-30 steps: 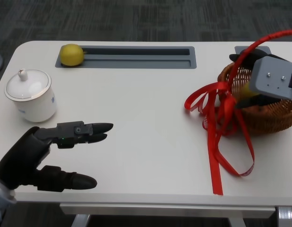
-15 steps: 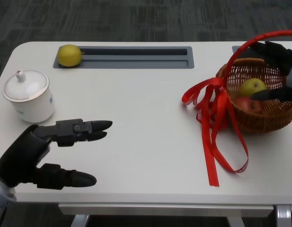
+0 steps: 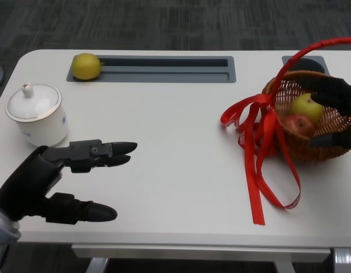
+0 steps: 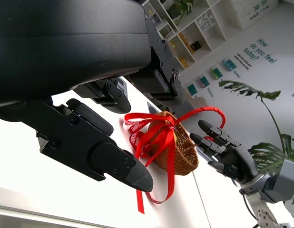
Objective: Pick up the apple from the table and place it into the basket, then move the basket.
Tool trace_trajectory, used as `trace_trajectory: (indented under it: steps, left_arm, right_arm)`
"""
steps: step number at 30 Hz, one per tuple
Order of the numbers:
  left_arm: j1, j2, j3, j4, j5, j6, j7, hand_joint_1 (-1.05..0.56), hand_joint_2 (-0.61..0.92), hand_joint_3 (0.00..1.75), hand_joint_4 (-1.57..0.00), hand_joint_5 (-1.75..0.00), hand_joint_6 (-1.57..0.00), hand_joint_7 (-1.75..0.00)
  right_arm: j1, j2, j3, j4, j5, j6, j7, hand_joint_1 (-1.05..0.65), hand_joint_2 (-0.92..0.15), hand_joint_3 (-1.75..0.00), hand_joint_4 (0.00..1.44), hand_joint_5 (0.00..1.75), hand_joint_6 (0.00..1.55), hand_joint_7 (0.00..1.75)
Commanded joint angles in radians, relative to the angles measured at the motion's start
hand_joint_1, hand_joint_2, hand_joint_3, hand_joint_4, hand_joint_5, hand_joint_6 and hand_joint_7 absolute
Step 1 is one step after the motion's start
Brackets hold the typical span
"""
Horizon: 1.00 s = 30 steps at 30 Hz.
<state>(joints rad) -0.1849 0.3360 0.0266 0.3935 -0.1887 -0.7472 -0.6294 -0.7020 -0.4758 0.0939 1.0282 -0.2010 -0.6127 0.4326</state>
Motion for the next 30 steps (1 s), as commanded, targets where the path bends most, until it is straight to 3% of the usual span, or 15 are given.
trace_trajectory:
  steps: [1,8,20,30]
  left_arm:
    - [-0.015,0.006,0.002,0.012,0.001,-0.014,-0.004,-0.54,0.72,0.0,-0.75,-0.01,-0.67,0.0]
    - [-0.03,-0.002,0.004,0.025,-0.009,-0.019,-0.006,-0.53,0.72,0.0,-0.74,0.0,-0.66,0.0]
    - [-0.044,-0.009,0.011,0.041,-0.061,-0.023,-0.042,-0.5,0.72,0.0,-0.73,0.0,-0.66,0.0]
    - [-0.045,-0.01,0.017,0.037,-0.088,-0.012,-0.073,-0.5,0.72,0.0,-0.73,0.0,-0.66,0.0]
  right_arm:
    - [0.052,-0.002,-0.02,-0.06,0.05,-0.03,0.034,-0.99,-0.87,0.0,0.36,0.02,0.31,0.02]
    - [0.192,0.023,-0.039,-0.241,0.159,-0.043,0.108,-0.92,-0.86,0.0,0.37,0.01,0.35,0.01]
    - [0.512,0.105,-0.078,-0.665,0.246,-0.07,0.032,-0.77,-0.82,0.0,0.44,0.01,0.38,0.0]
    - [0.594,0.193,-0.055,-0.773,0.249,-0.098,0.006,-0.7,-0.84,0.0,0.51,0.02,0.45,0.02]
